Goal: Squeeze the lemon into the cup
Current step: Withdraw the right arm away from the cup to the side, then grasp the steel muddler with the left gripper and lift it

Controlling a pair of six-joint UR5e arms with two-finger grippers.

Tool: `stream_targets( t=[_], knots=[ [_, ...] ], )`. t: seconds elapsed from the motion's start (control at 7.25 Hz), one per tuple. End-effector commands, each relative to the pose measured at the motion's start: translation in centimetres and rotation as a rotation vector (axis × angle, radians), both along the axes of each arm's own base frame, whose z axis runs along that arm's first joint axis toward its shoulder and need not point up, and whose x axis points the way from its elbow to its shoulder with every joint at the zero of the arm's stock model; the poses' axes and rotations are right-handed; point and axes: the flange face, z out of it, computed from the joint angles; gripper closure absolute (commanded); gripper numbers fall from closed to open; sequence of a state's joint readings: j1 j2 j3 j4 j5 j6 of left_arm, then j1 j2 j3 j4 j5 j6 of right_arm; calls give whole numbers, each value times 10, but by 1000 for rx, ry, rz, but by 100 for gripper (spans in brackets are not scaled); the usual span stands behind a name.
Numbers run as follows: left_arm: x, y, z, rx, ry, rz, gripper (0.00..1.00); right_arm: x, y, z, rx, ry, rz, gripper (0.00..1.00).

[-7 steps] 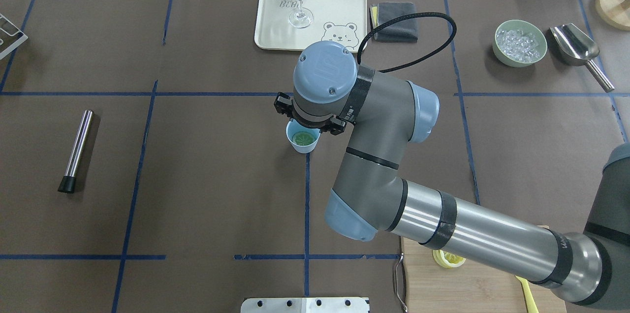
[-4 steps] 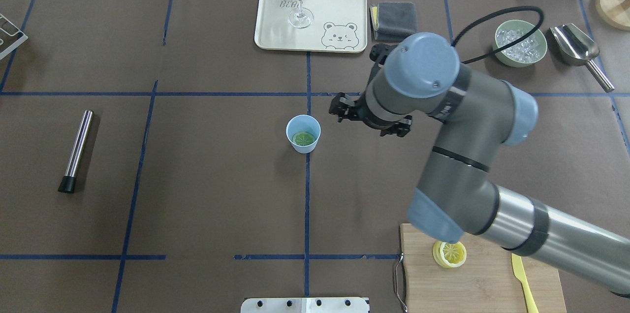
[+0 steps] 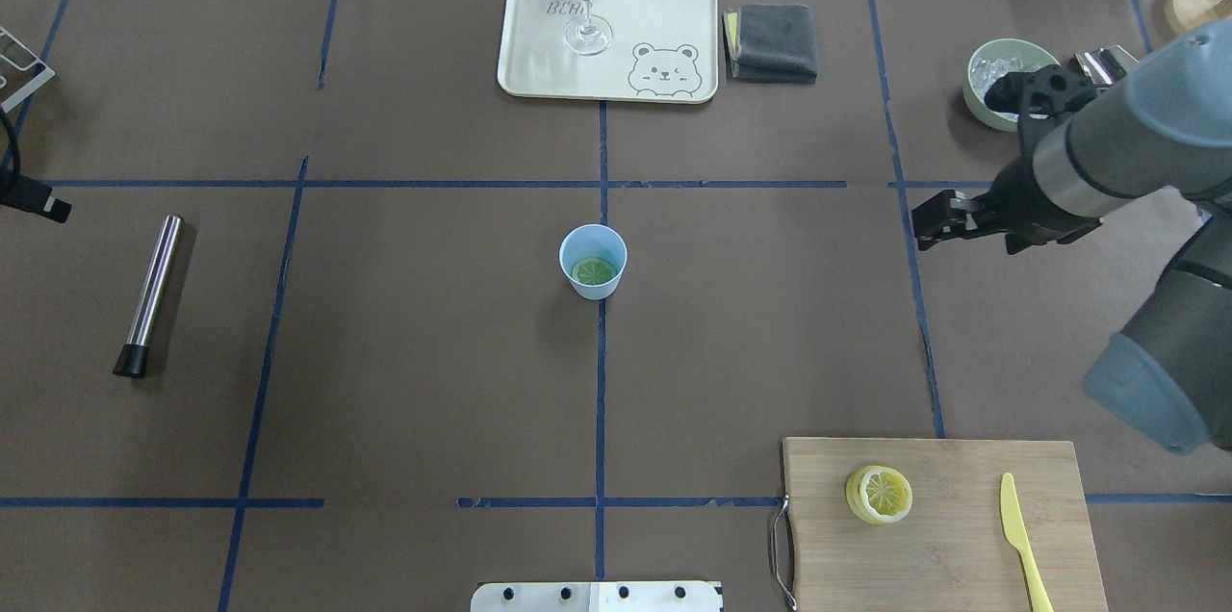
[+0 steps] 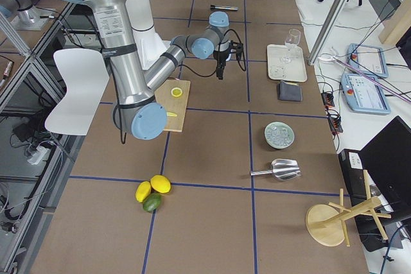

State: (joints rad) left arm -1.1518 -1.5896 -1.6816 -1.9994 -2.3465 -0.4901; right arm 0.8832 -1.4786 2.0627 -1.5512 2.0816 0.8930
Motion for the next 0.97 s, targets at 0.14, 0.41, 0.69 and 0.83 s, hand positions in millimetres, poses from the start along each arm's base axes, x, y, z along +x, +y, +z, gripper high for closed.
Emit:
stream_targets(
  t=[0.14, 0.41, 0.69, 0.83],
  knots=[
    [81, -16, 20, -102, -51, 33, 0, 87, 5, 74, 38, 56, -106, 0],
    [113, -14, 32, -81, -118, 49, 3, 88, 6, 77, 30, 58, -106, 0],
    [117, -13, 34, -81, -123, 56, 11, 88, 6, 75, 34, 55, -106, 0],
    [120, -17, 31, -80, -126, 55, 27, 88, 7, 74, 34, 53, -107, 0]
  ],
)
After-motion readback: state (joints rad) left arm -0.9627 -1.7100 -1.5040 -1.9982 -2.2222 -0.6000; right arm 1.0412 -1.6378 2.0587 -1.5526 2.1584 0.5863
